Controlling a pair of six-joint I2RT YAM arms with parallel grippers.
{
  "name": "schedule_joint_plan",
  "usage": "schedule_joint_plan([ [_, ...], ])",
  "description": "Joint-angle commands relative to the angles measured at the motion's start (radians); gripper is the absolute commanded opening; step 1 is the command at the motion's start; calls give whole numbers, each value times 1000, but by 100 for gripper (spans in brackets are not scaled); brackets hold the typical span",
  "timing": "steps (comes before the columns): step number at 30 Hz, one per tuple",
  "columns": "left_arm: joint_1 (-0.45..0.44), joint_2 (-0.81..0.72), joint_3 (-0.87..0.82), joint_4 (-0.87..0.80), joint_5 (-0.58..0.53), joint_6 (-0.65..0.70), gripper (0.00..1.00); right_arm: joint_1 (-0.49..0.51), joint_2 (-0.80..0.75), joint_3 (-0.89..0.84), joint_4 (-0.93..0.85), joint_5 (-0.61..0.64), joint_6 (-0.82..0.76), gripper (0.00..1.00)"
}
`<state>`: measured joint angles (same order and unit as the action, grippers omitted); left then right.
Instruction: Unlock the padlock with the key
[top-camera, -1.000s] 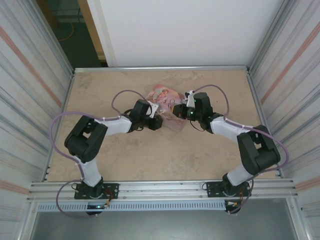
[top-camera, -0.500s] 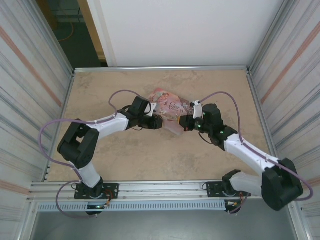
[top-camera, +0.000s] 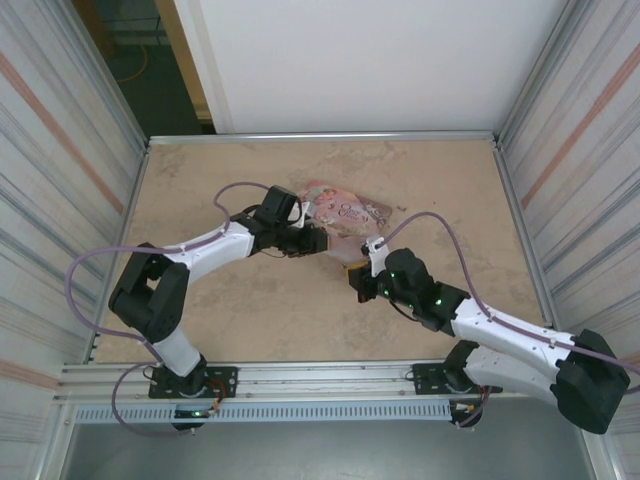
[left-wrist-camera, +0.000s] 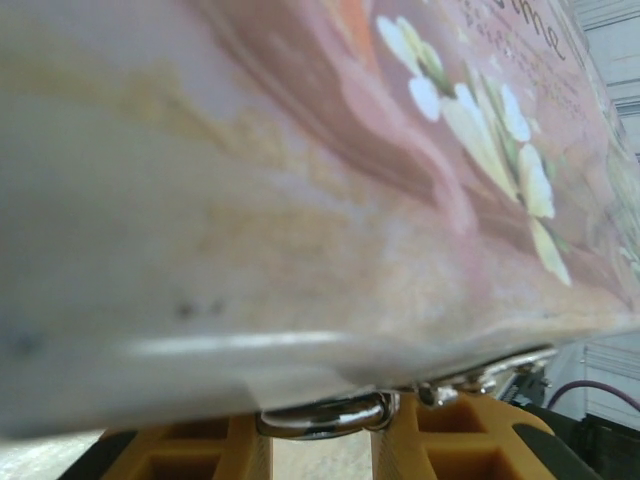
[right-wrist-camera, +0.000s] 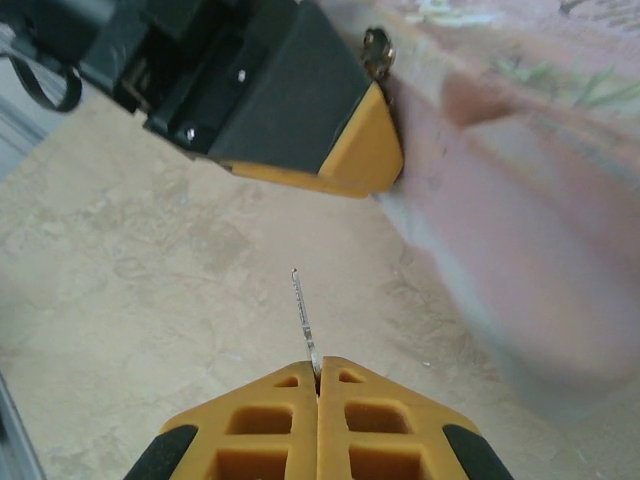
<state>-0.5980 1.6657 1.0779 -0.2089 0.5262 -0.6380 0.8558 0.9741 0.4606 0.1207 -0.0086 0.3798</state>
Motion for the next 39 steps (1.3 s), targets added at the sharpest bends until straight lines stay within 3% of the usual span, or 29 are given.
schedule_joint_plan([
  [1,-6,-50,50,48,72,-57,8,40,43,-21,100,116,-40,0],
  [16,-6,-56,54,41,114,-105,8,69,230,-60,358,208,-116,0],
  [39,-6,-86,30,46,117,-115,7,29,303,-72,480,246,-185,0],
])
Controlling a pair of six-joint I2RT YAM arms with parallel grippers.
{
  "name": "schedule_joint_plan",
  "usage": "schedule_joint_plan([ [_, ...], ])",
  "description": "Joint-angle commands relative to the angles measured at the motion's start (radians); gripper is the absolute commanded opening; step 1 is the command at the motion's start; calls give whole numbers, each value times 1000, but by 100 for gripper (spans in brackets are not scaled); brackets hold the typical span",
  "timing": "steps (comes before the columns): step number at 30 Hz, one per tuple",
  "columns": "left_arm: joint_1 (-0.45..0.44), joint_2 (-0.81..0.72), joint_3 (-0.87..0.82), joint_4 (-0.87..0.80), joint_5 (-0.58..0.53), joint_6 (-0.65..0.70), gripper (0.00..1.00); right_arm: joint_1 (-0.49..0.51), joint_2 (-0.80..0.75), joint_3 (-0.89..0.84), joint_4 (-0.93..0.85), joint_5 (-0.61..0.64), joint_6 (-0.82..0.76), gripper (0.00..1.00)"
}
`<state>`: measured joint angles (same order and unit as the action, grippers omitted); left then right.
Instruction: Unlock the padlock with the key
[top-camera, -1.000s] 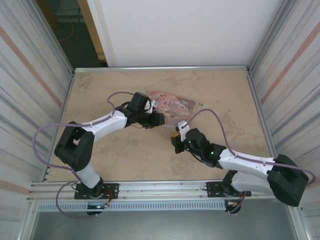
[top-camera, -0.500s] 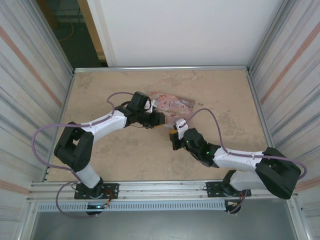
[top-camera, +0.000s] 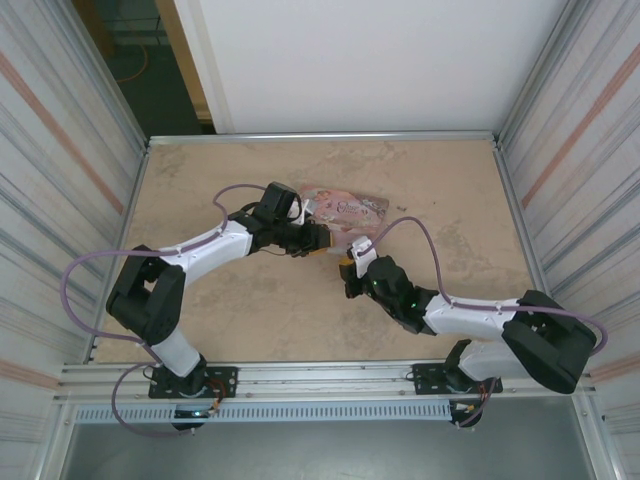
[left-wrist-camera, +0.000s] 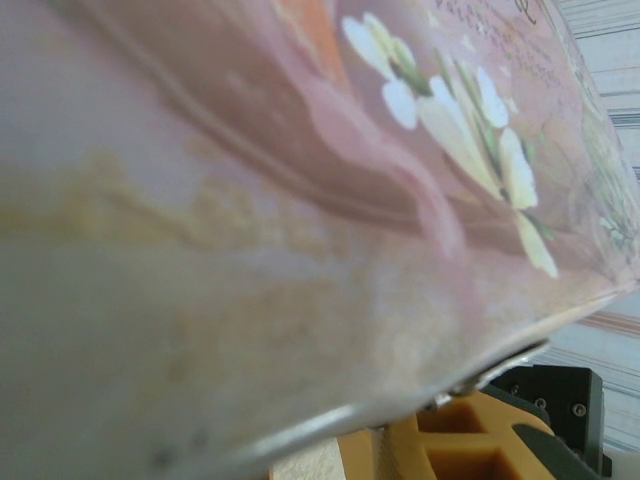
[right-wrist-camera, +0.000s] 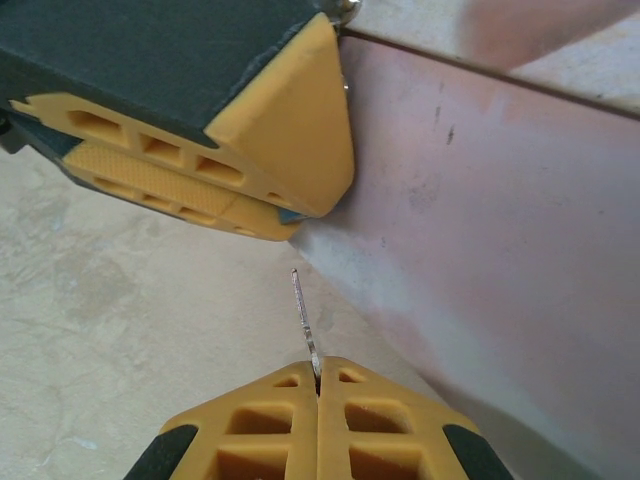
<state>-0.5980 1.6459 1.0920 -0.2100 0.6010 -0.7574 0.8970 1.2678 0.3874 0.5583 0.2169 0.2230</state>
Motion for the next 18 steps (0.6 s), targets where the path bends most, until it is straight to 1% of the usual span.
schedule_joint_plan([
  [1,-5,-66,17,47,43,4,7,-17,10,0,47,17,-28,0],
  [6,-6,-67,17,45,43,3,7,-33,14,8,57,-6,-30,0],
  [18,-6,-69,15,43,35,5,7,-38,67,35,91,-39,-37,0],
])
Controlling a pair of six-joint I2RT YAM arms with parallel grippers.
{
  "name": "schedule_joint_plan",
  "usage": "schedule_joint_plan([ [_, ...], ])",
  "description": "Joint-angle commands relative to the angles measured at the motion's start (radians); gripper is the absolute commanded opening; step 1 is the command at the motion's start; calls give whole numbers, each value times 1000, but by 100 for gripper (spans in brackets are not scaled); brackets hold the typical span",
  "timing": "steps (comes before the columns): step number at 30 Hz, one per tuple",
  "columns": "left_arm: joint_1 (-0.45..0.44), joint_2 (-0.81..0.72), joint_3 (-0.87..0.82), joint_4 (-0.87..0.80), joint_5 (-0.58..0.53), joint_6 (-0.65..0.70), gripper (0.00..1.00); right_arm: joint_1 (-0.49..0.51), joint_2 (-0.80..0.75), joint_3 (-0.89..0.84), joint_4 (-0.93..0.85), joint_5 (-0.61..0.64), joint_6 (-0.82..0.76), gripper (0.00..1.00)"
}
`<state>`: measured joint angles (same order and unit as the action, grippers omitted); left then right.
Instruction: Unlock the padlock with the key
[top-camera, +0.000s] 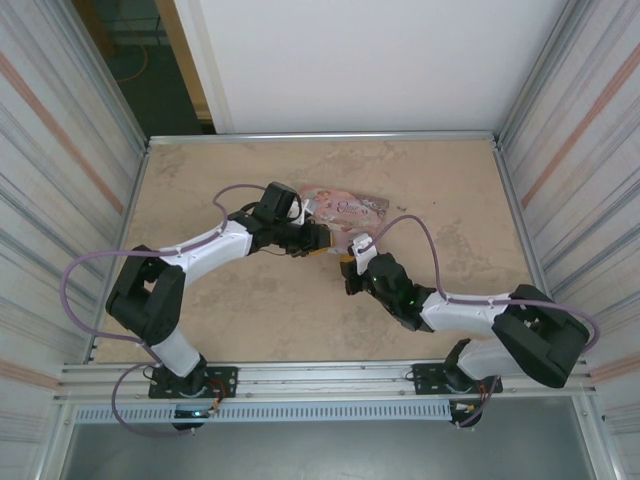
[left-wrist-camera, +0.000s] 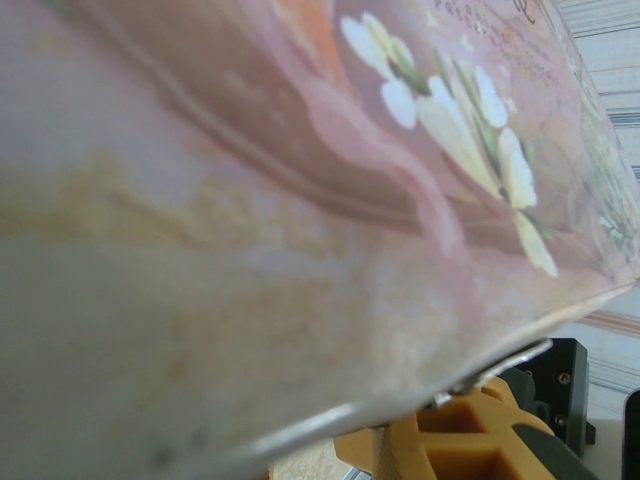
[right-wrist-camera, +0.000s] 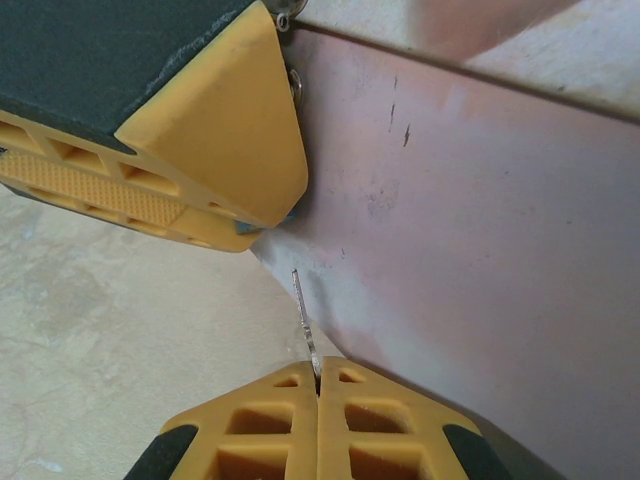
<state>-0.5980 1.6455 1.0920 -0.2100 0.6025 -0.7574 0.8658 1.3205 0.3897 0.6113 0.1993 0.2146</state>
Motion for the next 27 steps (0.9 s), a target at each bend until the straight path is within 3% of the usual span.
schedule_joint_plan([
  [1,-5,-67,14,43,34,5,7,-7,18,35,39,-24,-30,0],
  [27,-7,-67,12,41,36,5,7,-13,30,57,66,-44,-38,0],
])
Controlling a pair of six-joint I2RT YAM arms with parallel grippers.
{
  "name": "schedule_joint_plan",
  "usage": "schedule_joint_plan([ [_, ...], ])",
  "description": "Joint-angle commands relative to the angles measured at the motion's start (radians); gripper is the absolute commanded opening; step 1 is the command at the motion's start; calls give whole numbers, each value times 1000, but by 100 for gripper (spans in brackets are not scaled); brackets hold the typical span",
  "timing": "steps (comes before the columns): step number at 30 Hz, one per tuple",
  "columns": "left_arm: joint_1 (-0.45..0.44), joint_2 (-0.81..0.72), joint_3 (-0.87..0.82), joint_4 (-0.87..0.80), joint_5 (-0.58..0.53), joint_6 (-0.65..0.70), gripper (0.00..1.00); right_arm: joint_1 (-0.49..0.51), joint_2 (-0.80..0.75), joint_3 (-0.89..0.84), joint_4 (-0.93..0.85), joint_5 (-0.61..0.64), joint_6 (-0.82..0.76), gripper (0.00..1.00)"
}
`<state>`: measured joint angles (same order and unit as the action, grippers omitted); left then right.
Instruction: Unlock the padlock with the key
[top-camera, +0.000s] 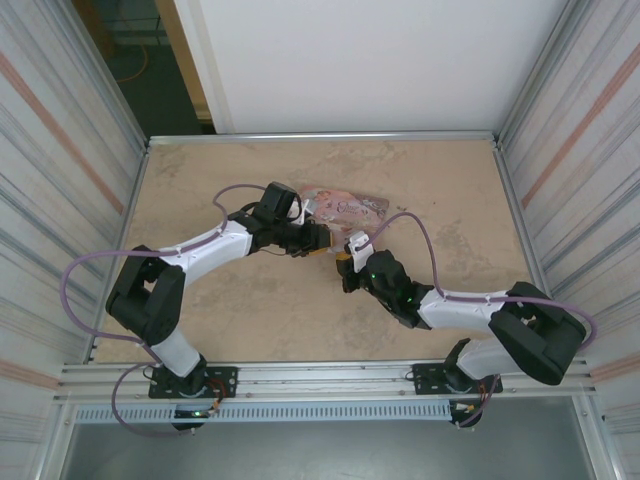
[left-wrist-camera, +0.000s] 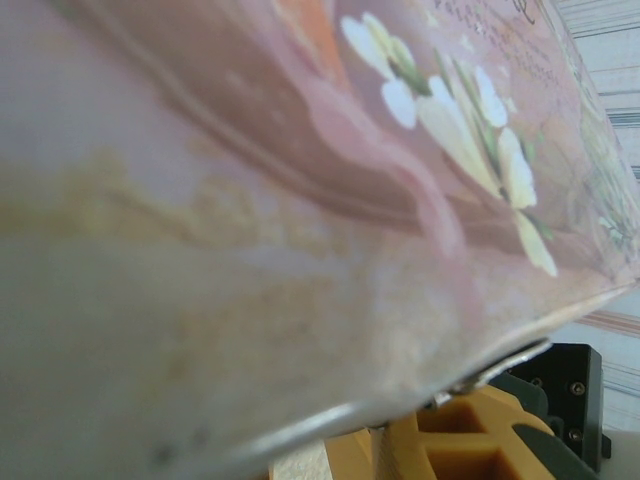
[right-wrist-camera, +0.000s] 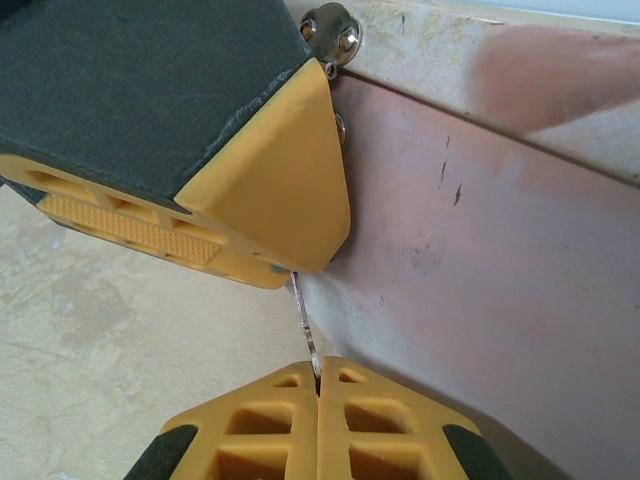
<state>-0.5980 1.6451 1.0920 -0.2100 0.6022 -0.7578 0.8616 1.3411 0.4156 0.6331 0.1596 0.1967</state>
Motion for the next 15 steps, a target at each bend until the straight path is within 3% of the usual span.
schedule_joint_plan([
  [1,-7,-67,11,42,36,5,7,-10,10,31,48,-5,-20,0],
  [15,-8,-65,11,43,45,3,7,-18,24,52,69,-15,-26,0],
])
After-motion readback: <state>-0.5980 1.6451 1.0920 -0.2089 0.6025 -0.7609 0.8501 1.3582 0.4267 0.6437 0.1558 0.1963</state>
